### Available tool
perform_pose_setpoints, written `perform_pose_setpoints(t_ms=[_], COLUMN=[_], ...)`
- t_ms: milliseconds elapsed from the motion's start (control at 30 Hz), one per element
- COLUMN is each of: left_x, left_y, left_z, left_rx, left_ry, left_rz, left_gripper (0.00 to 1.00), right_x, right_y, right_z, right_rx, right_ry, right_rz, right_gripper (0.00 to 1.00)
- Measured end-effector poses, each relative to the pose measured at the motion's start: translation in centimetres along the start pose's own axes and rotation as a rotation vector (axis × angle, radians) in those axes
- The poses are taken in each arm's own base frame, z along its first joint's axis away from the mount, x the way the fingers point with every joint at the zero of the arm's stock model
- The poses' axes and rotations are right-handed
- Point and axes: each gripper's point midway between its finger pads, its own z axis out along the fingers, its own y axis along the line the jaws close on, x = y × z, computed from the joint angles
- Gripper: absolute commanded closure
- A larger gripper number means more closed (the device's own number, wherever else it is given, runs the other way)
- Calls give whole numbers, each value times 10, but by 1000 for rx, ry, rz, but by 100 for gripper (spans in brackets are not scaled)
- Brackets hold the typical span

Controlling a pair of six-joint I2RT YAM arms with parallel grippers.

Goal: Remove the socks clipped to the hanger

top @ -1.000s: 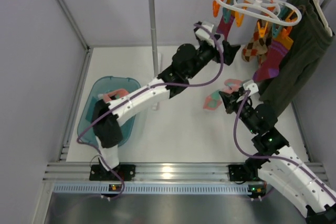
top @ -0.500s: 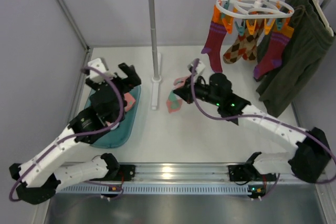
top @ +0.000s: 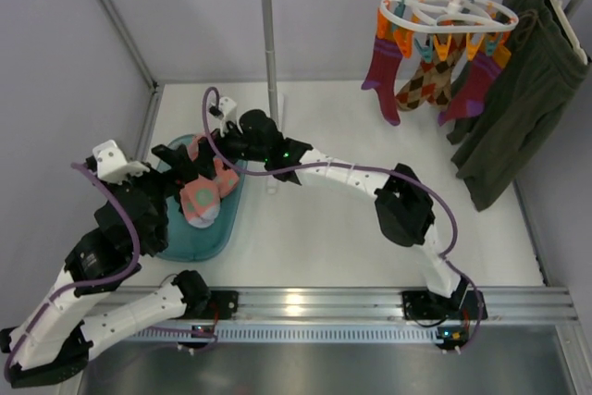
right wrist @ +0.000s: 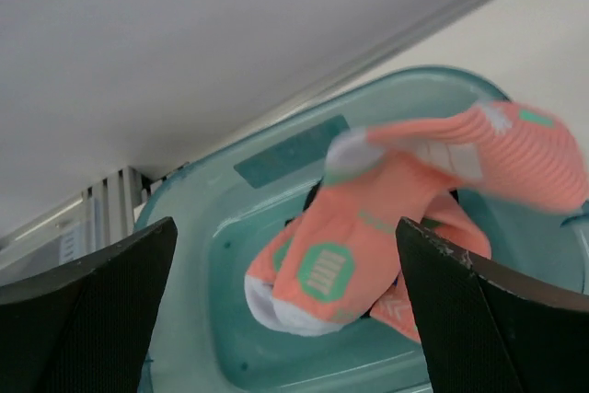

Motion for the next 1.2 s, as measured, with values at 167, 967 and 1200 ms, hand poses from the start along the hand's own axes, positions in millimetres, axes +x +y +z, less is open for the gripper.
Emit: perform_pose_setpoints(t_ms=[167, 967, 1200], left_x=[12, 241, 269], left_y=[-21, -261, -346], left_z=[-3, -30, 11], left_rx=[115, 927, 911], left_ry=[57, 590, 554], left_rz=[22, 126, 157], left_gripper=[1, 1, 1], right_x=[30, -3, -5], right_y=[-24, -135, -137], right_z=[-11, -503, -532], right_rx=[83, 1142, 1249], right_ry=[102, -228, -294], right_rz=[32, 72, 114], right_gripper=[1, 1, 1])
